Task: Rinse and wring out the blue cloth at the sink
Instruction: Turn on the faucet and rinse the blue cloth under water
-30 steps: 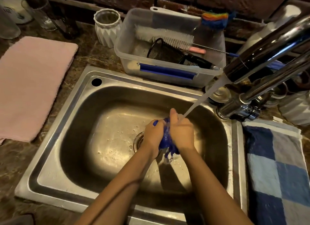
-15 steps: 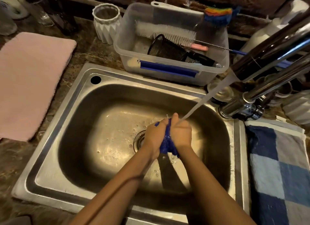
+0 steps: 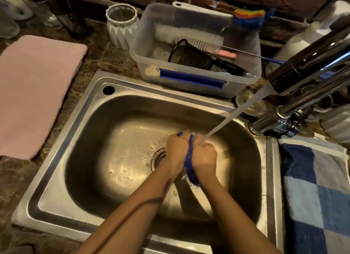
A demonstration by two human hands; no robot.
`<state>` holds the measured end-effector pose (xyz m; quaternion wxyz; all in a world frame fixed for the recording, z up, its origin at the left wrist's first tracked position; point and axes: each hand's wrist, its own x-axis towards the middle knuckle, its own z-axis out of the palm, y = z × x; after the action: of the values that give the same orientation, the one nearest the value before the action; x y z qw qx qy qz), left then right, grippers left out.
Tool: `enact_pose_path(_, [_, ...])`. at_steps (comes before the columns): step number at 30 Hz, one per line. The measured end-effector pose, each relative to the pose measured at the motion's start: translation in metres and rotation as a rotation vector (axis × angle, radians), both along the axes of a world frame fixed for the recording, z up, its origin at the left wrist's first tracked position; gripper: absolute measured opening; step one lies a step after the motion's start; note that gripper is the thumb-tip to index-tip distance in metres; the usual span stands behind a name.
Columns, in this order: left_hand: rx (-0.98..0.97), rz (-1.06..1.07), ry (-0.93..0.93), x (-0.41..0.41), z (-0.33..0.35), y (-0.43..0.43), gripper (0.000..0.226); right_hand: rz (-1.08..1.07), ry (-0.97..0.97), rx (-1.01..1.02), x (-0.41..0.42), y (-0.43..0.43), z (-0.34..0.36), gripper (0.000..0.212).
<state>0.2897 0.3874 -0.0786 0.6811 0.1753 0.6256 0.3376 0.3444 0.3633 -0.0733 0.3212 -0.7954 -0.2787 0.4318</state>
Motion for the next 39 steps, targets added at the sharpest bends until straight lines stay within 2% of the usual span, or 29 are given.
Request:
enact_pose_path(2, [-0.044, 0.010, -0.088, -0.003, -0.003, 0.001, 0.023, 0.068, -0.097, 0.011, -0.008, -0.009, 0.008, 0.047])
enact_pose_path(5, [-0.067, -0.042, -0.082, 0.004, -0.002, -0.011, 0.032, 0.059, -0.149, 0.010, 0.003, 0.006, 0.010, 0.042])
enact_pose_path(9, [-0.076, -0.019, 0.039, 0.013, 0.003, -0.022, 0.023, 0.001, -0.060, -0.055, 0.019, 0.029, -0.003, 0.042])
enact_pose_path(13, [-0.054, -0.043, 0.001, 0.010, 0.004, -0.020, 0.019, -0.103, 0.138, -0.002, 0.019, 0.022, -0.009, 0.040])
enact_pose_path(15, [-0.018, 0.010, -0.026, 0.007, 0.002, -0.015, 0.020, -0.106, 0.153, 0.032, 0.013, 0.015, -0.003, 0.039])
enact_pose_path(17, [0.019, 0.025, -0.037, 0.002, 0.000, -0.007, 0.025, -0.048, 0.124, 0.028, 0.004, 0.002, 0.005, 0.040])
enact_pose_path(20, [0.018, 0.002, -0.122, -0.005, -0.004, 0.003, 0.036, 0.031, -0.018, 0.078, -0.009, -0.011, 0.022, 0.044])
enact_pose_path(23, [0.002, -0.038, -0.120, 0.001, 0.000, -0.005, 0.034, 0.023, -0.124, 0.130, 0.000, 0.006, 0.019, 0.049])
enact_pose_path(24, [0.006, -0.040, -0.080, 0.004, 0.002, -0.010, 0.033, 0.011, -0.116, 0.117, 0.006, 0.016, 0.013, 0.048])
enact_pose_path(27, [0.046, -0.044, 0.022, 0.008, 0.002, -0.017, 0.029, -0.075, 0.072, 0.046, 0.015, 0.028, -0.002, 0.041])
enact_pose_path(31, [0.049, -0.039, -0.010, 0.003, -0.001, -0.011, 0.029, -0.122, 0.113, 0.062, 0.008, 0.010, -0.003, 0.042])
enact_pose_path(33, [0.037, 0.002, -0.035, 0.001, -0.002, -0.008, 0.035, -0.089, 0.084, 0.063, 0.001, 0.002, 0.003, 0.042])
enact_pose_path(35, [0.003, 0.016, -0.152, -0.001, -0.006, -0.003, 0.041, -0.045, 0.010, 0.050, -0.005, -0.004, 0.009, 0.042])
enact_pose_path(37, [-0.024, 0.004, -0.229, 0.001, -0.005, -0.003, 0.035, -0.030, -0.062, 0.102, -0.002, -0.001, 0.019, 0.043])
enact_pose_path(39, [-0.016, -0.028, -0.212, 0.005, -0.004, -0.005, 0.032, 0.009, -0.118, 0.165, 0.007, 0.010, 0.021, 0.045])
